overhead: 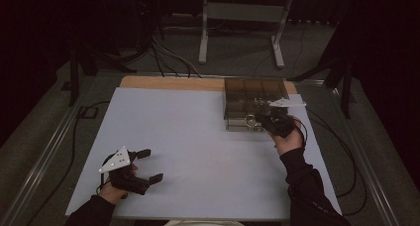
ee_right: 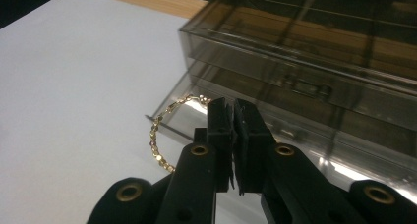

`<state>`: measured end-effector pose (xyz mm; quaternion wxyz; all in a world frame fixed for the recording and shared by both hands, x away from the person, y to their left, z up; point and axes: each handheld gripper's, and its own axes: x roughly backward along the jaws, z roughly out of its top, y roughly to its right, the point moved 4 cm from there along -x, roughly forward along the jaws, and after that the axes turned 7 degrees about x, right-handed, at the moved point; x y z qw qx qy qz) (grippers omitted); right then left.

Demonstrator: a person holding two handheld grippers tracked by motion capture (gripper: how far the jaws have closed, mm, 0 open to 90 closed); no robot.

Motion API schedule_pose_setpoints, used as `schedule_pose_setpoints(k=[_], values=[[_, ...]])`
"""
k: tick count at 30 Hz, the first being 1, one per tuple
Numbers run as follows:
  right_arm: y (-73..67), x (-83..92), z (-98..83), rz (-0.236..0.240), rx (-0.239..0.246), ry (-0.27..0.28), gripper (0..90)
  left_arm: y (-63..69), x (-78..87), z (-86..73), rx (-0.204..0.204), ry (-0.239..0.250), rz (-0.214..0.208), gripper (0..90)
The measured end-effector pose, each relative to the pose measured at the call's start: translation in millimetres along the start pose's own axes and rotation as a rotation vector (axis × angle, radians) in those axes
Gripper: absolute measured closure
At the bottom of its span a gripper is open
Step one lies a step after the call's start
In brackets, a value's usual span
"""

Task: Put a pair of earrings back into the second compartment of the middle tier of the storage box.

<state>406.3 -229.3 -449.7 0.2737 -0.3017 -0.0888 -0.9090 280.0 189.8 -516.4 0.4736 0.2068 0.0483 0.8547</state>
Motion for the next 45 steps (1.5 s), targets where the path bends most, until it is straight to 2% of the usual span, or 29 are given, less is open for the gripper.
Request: schedule_pose_setpoints(k=[7,16,24,28,34,39,45], values=[[19.9,1.0,-4.4,-0.044,-0.044,0.002,87.0,0.2,-0.2,0.2,-0.004,0.001,0.001,0.5],[37.9,-4.8,-6.1,-0.077,-0.089,-0.011,86.9,-0.1,-0.3,-0.4,-0.001,-0.003,0.005,0.5],[43.6,-19.8,-9.0,-0.082,-0.116,-0.043,86.8,-0.2,0.1,0.1,-0.002,-0.001,0.004,0.5],[42.8,-28.7,-12.4,-0.090,-0.111,-0.061,86.6,-0.3,0.0,-0.5,-0.001,-0.003,0.003,0.5],[46.3,-37.8,-14.6,-0.094,-0.126,-0.067,86.2,-0.1,0.3,-0.3,-0.001,-0.002,0.003,0.5],[47.0,-38.3,-14.6,-0.087,-0.130,-0.056,70.7,0.0,0.5,-0.2,-0.003,-0.001,0.004,0.5],[39.7,-32.4,-12.6,-0.056,-0.120,-0.033,55.2,0.1,0.1,-0.3,-0.004,-0.003,0.003,0.5]])
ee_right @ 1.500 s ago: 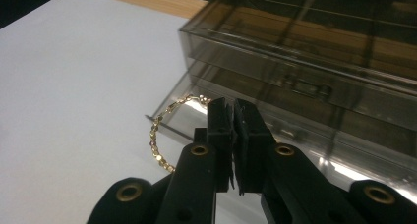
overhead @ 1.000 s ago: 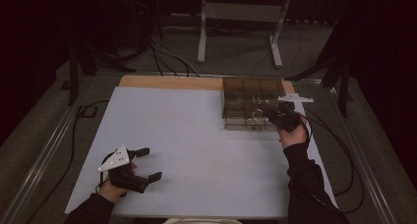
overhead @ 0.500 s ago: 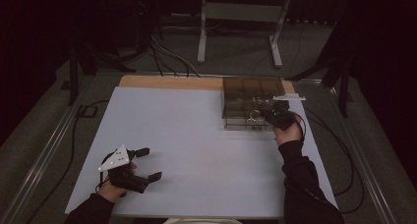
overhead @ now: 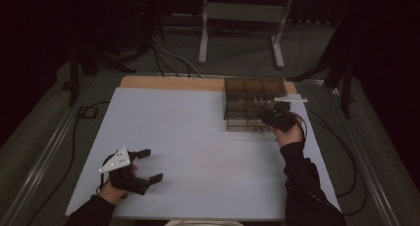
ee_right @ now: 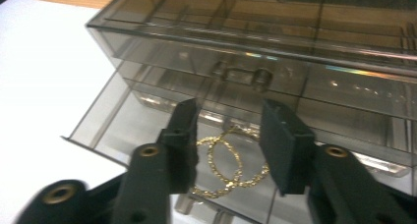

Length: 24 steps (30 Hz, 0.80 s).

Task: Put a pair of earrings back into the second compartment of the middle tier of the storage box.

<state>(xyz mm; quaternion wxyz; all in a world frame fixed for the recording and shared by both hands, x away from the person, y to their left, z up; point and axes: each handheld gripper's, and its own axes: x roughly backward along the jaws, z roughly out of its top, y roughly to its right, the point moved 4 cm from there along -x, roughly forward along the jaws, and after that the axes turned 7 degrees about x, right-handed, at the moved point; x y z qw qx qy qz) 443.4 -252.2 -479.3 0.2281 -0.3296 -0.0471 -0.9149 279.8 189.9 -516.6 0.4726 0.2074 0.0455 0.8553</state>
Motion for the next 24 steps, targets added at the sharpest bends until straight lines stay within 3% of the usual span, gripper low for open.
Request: schedule_pose_setpoints(k=[4,10,16,22,24], values=[[-6.0,1.2,-0.2,0.025,0.013,0.001,49.0,-0.7,0.0,1.0,0.003,0.005,0.002,0.5],[-27.1,4.6,4.8,0.075,0.058,0.028,31.2,-0.8,-3.8,3.0,0.004,0.002,0.002,0.5],[-39.6,10.7,12.6,0.104,0.077,0.052,17.9,-1.4,-5.5,3.2,0.003,-0.002,-0.002,0.6],[-53.7,18.3,16.5,0.154,0.124,0.076,12.1,-0.5,-4.4,3.2,0.006,0.002,-0.003,0.5],[-59.6,20.9,16.8,0.186,0.165,0.075,5.2,-0.2,-4.2,2.4,0.001,-0.004,-0.004,0.5]])
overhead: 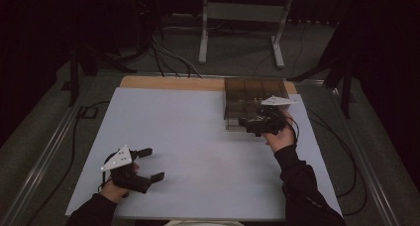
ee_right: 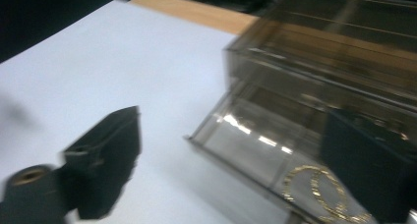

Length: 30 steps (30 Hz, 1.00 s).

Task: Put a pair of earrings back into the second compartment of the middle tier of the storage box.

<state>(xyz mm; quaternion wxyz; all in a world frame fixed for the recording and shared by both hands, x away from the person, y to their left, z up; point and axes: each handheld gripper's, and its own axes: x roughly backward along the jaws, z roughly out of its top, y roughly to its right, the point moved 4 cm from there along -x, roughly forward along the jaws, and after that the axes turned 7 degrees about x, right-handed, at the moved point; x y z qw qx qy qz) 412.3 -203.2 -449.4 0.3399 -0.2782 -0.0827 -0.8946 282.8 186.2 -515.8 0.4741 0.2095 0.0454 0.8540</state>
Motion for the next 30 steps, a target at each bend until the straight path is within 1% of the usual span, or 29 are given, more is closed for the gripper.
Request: schedule_pose_setpoints(k=[1,3,4,6,9,11,16,20,22,25,28,30], values=[[-4.0,0.0,0.6,0.013,0.027,-0.005,0.0,0.2,0.2,-0.3,0.001,0.001,-0.001,0.5],[-6.0,0.1,0.9,0.014,0.036,-0.007,0.0,-0.1,1.4,-1.0,0.000,0.002,0.001,0.5],[-10.6,0.3,0.9,0.040,0.037,-0.007,0.0,-0.2,2.2,-1.4,0.002,0.001,0.003,0.5],[-15.2,0.9,0.5,0.050,0.039,0.004,0.0,-0.1,3.8,-1.7,0.006,0.007,0.003,0.5],[-22.1,1.7,-1.7,0.056,0.051,0.022,0.0,0.3,5.3,-2.2,-0.001,0.006,0.006,0.5],[-27.2,1.6,-4.7,0.076,0.056,0.030,0.0,0.4,5.8,-2.5,0.002,0.008,0.004,0.5],[-39.7,-1.8,-18.5,0.103,0.069,0.006,0.0,0.6,6.1,-1.8,0.000,0.010,0.005,0.5],[-47.3,-4.4,-31.2,0.134,0.064,-0.006,0.0,0.7,5.3,-2.0,-0.002,0.005,0.005,0.5],[-49.9,-5.2,-38.1,0.140,0.062,-0.008,0.0,1.0,5.1,-1.8,-0.004,0.006,0.004,0.5],[-52.6,-6.5,-49.0,0.154,0.071,-0.016,0.0,0.6,5.2,-1.8,-0.003,0.006,0.006,0.5],[-54.0,-7.5,-60.1,0.177,0.077,-0.026,0.0,0.5,5.1,-2.3,-0.004,0.003,0.007,0.5],[-55.0,-7.2,-67.4,0.180,0.094,-0.028,0.0,1.0,5.1,-2.3,-0.006,0.002,0.004,0.5]])
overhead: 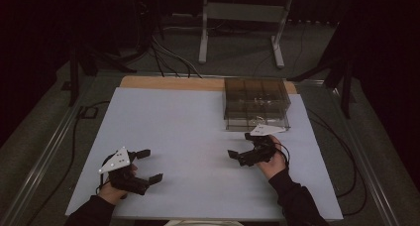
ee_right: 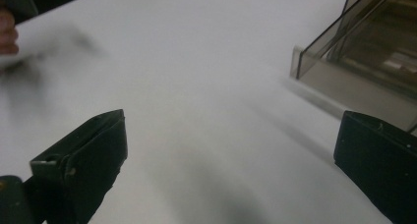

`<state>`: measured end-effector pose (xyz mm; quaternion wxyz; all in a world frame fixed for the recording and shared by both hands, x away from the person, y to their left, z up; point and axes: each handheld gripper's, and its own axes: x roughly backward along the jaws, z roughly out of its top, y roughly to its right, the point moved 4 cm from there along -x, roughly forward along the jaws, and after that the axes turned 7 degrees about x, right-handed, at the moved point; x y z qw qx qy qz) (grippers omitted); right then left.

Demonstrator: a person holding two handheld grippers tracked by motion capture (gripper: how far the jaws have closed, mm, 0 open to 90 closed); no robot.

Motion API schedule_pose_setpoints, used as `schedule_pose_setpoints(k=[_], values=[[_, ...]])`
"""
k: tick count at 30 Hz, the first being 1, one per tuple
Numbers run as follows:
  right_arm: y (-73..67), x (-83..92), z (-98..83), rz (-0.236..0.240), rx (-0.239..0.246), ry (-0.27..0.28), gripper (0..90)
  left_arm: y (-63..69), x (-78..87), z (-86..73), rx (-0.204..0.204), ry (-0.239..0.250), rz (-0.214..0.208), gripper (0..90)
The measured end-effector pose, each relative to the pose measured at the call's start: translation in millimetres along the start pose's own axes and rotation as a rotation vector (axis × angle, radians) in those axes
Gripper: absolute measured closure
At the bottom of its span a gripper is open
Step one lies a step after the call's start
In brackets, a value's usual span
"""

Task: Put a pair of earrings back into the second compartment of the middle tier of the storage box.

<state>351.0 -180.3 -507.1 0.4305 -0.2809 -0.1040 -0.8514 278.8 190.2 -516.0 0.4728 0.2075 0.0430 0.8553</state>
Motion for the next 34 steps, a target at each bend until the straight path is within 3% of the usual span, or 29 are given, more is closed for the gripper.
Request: schedule_pose_setpoints(k=[5,10,22,34], values=[[-2.8,4.7,-13.7,0.006,0.022,0.009,0.0,0.6,-0.1,0.0,-0.001,-0.001,-0.002,0.5],[-2.2,14.2,-26.5,0.041,0.010,0.026,0.0,0.9,0.1,0.2,-0.004,-0.001,-0.002,0.5],[-0.8,38.2,-52.1,-0.033,0.010,-0.001,0.0,1.1,-0.3,0.0,-0.004,-0.003,-0.002,0.5],[7.1,66.9,-72.2,-0.102,-0.024,0.021,0.0,1.3,-0.2,0.4,-0.006,-0.001,-0.003,0.5]])
